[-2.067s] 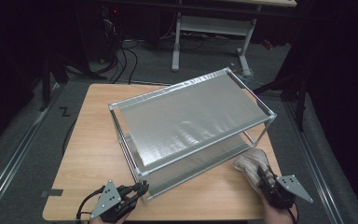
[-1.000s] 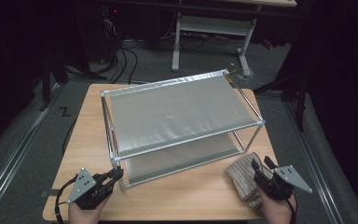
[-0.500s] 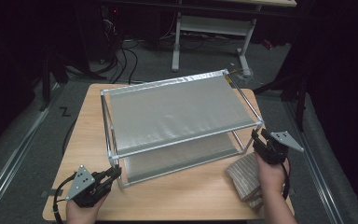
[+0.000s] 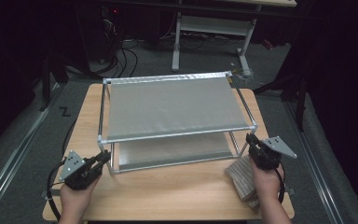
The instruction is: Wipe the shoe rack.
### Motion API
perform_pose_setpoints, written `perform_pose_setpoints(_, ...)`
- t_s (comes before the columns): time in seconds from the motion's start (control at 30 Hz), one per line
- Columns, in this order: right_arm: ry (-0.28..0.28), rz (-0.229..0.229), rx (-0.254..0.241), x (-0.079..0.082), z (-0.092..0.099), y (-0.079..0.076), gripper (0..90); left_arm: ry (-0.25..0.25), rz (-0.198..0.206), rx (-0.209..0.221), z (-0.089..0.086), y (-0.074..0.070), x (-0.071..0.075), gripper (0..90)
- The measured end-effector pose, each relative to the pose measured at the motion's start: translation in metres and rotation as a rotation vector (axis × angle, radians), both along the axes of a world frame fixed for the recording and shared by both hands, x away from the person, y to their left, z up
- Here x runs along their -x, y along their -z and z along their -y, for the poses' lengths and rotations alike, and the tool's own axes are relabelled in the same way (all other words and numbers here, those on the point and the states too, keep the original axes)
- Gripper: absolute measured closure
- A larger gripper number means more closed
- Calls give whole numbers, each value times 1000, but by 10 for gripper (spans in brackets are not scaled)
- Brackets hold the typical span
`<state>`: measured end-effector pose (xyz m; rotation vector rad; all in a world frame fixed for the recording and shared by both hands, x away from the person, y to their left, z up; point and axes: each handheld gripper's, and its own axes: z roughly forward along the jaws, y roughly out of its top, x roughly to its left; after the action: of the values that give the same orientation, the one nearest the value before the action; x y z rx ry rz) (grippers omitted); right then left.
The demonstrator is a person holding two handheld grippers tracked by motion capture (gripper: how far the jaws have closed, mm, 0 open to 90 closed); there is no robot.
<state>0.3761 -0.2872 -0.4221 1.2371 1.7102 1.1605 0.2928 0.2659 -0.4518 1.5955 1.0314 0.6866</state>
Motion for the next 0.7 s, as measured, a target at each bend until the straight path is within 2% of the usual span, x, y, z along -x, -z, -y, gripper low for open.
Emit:
perform_pose_setpoints(0.07, -26, 3, -9, 11, -3, 1, 811, -25, -2, 2, -8, 0, -16, 789)
perform_pose_setpoints(0.1, -34, 6, -11, 15, -3, 1, 811, -25, -2, 2, -8, 0, -16, 789)
perform_pose_setpoints(0.13, -37, 5, -16, 18, -4, 1, 810, -43, 0, -4, -11, 0, -26, 790)
perform_pose_setpoints(0.2, -43, 6, -20, 22, -5, 2, 810, -51, -2, -5, -12, 0, -31, 789)
perform_pose_setpoints(0.27, -59, 9, -21, 29, -7, 2, 809, -70, -3, -1, -15, 0, -40, 788)
perform_pose_setpoints(0.3, -72, 11, -24, 34, -9, 3, 809, -91, -5, 15, -17, 2, -47, 783)
perform_pose_setpoints(0.47, -90, 10, -30, 43, -14, 3, 808, -136, -7, 25, -20, 2, -62, 780)
perform_pose_setpoints(0.57, -109, 13, -35, 54, -20, 4, 808, -172, -8, 27, -22, 3, -75, 778)
perform_pose_setpoints(0.7, -121, 12, -34, 59, -24, 4, 808, -196, -23, 36, -22, 2, -77, 736)
